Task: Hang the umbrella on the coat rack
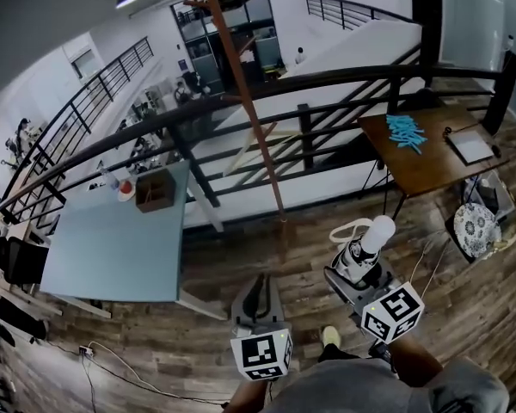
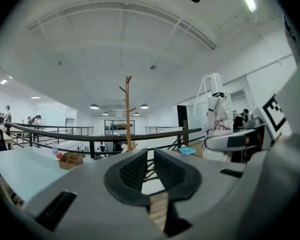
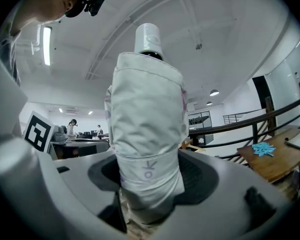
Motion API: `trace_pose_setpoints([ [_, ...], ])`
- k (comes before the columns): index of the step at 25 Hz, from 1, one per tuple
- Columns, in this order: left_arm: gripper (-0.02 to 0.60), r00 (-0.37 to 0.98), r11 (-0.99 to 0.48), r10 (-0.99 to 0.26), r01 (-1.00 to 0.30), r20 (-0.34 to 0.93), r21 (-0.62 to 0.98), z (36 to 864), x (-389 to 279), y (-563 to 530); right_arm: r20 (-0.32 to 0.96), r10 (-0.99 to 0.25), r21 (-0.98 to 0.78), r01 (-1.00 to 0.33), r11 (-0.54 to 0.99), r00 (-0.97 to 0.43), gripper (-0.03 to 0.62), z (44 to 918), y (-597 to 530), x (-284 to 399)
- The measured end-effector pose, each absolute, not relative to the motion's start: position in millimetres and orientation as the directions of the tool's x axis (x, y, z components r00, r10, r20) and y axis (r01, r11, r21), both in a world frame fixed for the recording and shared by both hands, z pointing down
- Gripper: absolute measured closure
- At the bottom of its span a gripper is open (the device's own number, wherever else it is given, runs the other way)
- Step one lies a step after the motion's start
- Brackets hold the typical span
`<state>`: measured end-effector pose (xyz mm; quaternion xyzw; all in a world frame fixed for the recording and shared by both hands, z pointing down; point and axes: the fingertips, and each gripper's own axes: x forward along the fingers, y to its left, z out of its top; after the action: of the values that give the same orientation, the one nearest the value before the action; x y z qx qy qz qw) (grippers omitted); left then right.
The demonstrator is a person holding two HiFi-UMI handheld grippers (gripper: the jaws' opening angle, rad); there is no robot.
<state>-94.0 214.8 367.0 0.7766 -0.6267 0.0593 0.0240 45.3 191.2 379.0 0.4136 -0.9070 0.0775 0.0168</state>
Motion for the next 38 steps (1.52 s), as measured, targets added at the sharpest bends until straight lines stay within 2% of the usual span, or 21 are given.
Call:
trace_pose_setpoints([
  [15,0.534,0.199,-0.208,-0.97,-0.976,0.14,-0.055,363.8,-50.1,119.2,0.1,-0.725,-0.134,-0.731,0.669,-0.682,0.313,376.4,95.2,78.4],
  [38,0.534,0.135,-0.15,-0.979,-0.985,0.153,-0.089,371.2,-21.1,72.7,0.076,-0.67,-0.152,-0.673,0.724,-0.738,0.313,385.8,38.8,98.3],
])
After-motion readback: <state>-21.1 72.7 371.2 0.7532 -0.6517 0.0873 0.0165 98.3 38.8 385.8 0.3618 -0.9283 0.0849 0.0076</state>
